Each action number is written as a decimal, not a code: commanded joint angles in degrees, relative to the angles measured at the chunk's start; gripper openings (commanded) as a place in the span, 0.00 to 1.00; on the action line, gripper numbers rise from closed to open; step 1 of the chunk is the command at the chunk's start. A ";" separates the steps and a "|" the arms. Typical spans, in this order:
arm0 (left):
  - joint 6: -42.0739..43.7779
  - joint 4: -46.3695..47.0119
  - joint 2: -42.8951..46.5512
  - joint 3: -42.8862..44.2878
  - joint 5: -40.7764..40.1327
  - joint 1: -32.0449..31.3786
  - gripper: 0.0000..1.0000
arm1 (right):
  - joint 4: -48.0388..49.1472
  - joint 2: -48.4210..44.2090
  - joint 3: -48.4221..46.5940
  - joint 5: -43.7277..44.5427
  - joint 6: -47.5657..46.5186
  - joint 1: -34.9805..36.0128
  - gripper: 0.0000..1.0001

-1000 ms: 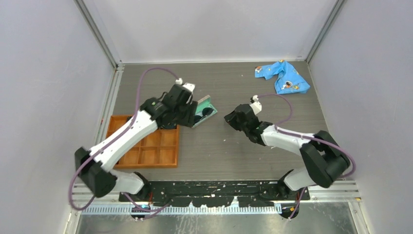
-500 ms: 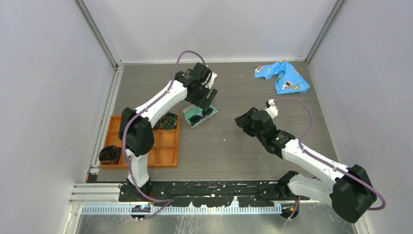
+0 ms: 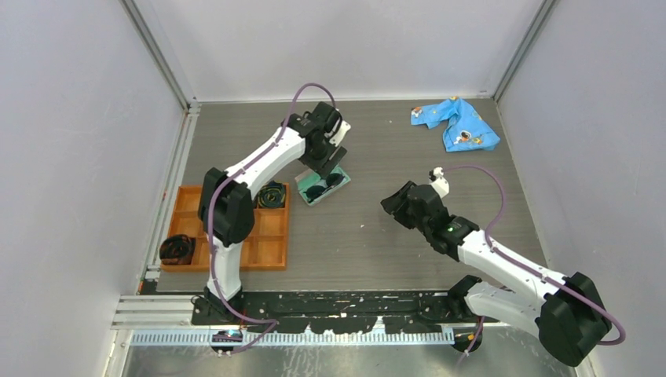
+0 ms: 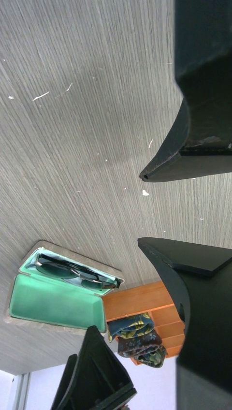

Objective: Organize the sunglasses
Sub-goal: Move the sunglasses case at the center of the board.

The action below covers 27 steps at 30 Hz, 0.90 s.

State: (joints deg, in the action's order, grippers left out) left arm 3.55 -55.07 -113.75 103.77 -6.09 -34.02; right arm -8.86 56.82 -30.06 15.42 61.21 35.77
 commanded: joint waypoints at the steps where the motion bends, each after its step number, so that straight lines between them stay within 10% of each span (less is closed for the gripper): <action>1: 3.54 -0.02 -2.48 3.01 -0.23 1.65 0.70 | 1.16 0.22 -0.37 -1.06 -0.27 -0.20 0.52; 27: 5.28 -1.58 -9.29 7.12 8.63 4.37 0.55 | 0.07 -0.73 0.24 -0.68 0.30 -0.24 0.52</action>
State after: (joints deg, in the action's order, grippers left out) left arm 8.05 -56.64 -122.67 111.39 2.68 -29.04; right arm -10.35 56.01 -29.87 14.37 61.41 35.77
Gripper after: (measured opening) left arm 0.554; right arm 0.523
